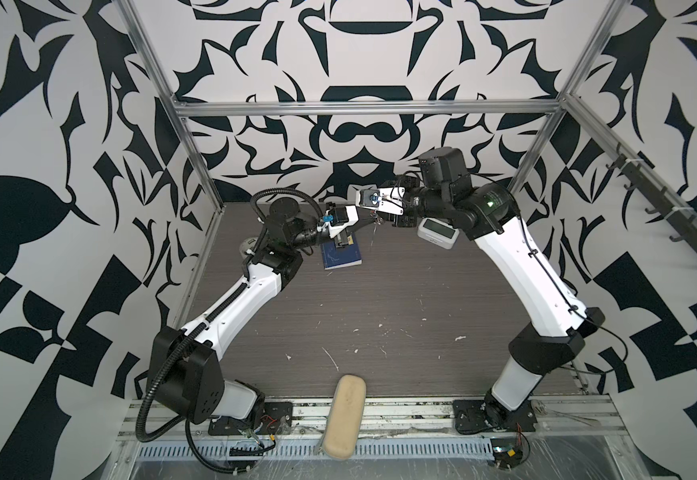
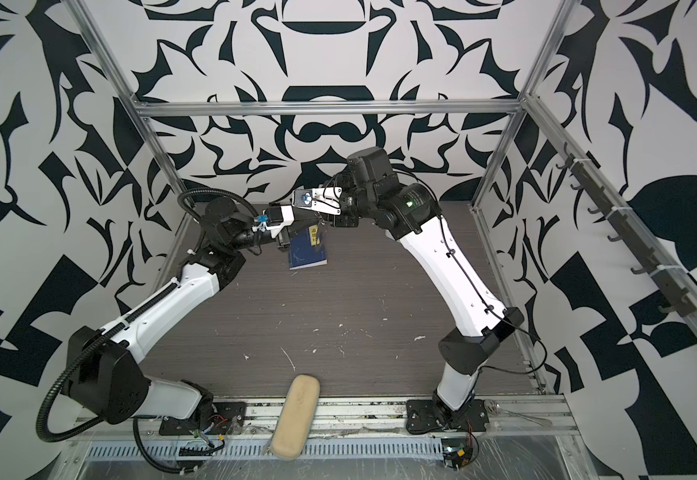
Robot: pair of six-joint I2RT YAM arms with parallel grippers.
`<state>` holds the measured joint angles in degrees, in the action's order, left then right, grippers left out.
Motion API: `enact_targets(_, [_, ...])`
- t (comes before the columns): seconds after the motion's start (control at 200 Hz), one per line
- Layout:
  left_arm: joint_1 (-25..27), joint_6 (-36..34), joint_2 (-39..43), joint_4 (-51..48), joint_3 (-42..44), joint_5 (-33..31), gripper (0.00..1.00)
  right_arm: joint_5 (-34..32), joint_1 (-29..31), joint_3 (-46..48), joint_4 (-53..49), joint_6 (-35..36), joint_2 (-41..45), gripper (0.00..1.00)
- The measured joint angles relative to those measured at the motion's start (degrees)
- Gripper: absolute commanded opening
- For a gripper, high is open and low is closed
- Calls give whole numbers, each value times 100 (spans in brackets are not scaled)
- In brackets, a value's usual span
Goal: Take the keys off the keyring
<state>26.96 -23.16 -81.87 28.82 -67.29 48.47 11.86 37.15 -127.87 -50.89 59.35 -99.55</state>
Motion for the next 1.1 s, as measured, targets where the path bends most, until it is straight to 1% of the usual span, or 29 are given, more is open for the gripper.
enact_targets(0.105, [4, 63, -7, 81, 0, -2, 0, -92, 0, -186, 101, -131, -125, 47])
enact_targets(0.22, [15, 136, -17, 181, 0, -2, 0, -138, 0, -514, 240, -264, -319, 50])
enact_targets(0.355, [17, 284, -39, 417, 0, -7, 0, 20, 2, -605, 291, -452, -339, 52])
enact_targets(0.55, [17, 643, -197, 1010, 0, -9, 0, 118, 2, -632, 417, -688, -278, 53])
enact_targets(0.695, [17, 776, -223, 1193, 2, 0, 0, 280, -72, -601, 470, -826, -57, 54])
enact_targets(0.87, [17, 879, -223, 1410, 28, 4, 0, 804, -455, -151, 656, -1097, 621, 52])
enact_targets(0.995, [17, 927, -212, 1550, 160, 24, 0, 1344, -885, 503, 857, -1233, 1165, 48])
enact_targets(1.1, [17, 966, -173, 1635, 387, 48, 0, 1950, -1196, 1182, 1023, -1292, 1543, 44])
